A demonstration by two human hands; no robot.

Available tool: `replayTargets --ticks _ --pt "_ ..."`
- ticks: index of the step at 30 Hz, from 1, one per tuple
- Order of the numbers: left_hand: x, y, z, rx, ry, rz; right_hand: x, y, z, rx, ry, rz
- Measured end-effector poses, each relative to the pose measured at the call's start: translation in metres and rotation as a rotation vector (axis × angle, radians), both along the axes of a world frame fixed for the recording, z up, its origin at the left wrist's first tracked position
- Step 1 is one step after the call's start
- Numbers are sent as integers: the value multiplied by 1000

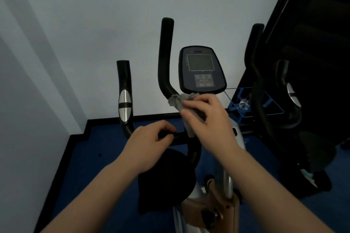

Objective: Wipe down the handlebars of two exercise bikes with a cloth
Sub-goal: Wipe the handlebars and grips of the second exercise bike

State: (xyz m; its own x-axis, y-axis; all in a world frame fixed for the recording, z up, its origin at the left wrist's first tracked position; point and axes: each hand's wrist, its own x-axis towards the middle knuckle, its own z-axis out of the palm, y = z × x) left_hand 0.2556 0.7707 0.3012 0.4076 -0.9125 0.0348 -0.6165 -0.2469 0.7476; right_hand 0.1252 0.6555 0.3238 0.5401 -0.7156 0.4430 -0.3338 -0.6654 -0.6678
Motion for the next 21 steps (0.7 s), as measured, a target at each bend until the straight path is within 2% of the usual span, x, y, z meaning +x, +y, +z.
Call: replayTargets --ticks 2,4,13,17,21 --pt "0 -1 0 3 -7 -11 3 -5 1 -64 103 -26" --pt "1 -1 0 1 -1 -14 8 -4 3 -39 128 -29" --pt "0 -1 -2 -15 0 -8 -39 47 -38 118 -164 -132" --pt "0 0 1 8 -8 -12 1 20 -15 26 -154 -152" --pt "-1 -1 2 9 6 -5 5 8 -9 48 -110 -93"
